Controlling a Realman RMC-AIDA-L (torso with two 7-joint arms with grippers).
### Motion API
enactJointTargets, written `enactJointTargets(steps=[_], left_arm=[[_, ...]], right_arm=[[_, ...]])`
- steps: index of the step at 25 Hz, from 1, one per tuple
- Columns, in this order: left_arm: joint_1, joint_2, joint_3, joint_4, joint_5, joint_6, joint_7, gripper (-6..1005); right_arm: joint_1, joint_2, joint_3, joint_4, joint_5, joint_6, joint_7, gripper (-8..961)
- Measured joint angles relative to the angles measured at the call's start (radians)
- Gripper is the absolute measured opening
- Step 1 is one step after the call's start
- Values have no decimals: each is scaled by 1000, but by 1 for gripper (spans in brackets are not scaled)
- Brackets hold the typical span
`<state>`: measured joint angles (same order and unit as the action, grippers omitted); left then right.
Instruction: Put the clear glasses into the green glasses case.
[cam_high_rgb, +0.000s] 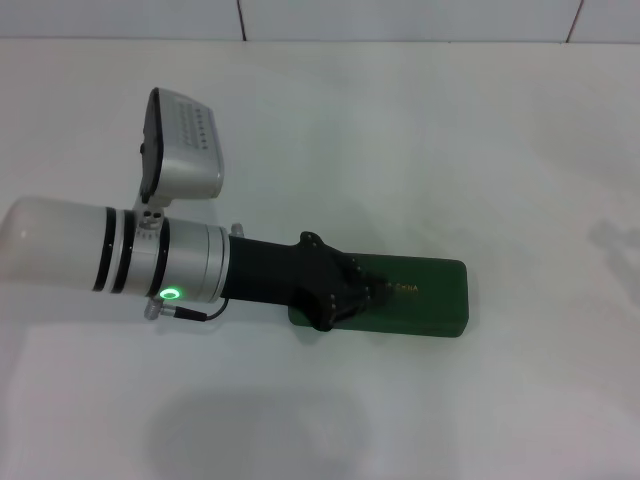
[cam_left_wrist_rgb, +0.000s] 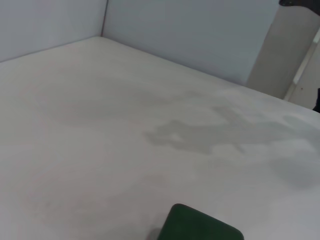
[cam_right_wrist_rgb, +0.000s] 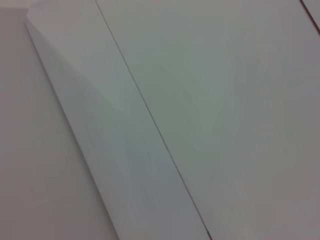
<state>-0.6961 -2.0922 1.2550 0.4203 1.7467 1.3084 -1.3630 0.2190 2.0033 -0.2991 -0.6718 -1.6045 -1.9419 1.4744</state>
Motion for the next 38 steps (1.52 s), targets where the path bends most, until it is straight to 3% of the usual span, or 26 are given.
enactJointTargets(steps=[9, 12, 15, 18, 22, 24, 30, 35, 38], left_arm=[[38, 0, -6, 73, -10, 142, 65, 131], [101, 6, -27, 161, -71, 283, 77, 168], [149, 15, -85, 197, -117, 371, 105, 224], [193, 37, -147, 250, -119, 455, 95, 445], [220, 91, -207, 279, -125, 539, -11, 531], [225, 112, -229, 279, -126, 565, -35, 574], [250, 132, -242, 279, -125, 574, -40, 714], [262, 132, -244, 280, -124, 576, -41, 874], [263, 133, -245, 280, -124, 577, -41, 872]], right_arm=[[-1, 0, -2, 0, 0, -2, 4, 143], [0, 0, -6, 0, 0, -2, 4, 143], [7, -1, -74, -12, -42, -12, -46, 143], [16, -1, -159, -13, -51, -16, -84, 144], [52, 11, -316, -3, -60, -3, -131, 148], [76, 20, -394, 8, -49, 15, -146, 263], [193, 25, -632, 94, 28, 98, -178, 554], [232, 25, -744, 98, 95, 121, -184, 595], [246, 25, -768, 100, 103, 128, -185, 620]])
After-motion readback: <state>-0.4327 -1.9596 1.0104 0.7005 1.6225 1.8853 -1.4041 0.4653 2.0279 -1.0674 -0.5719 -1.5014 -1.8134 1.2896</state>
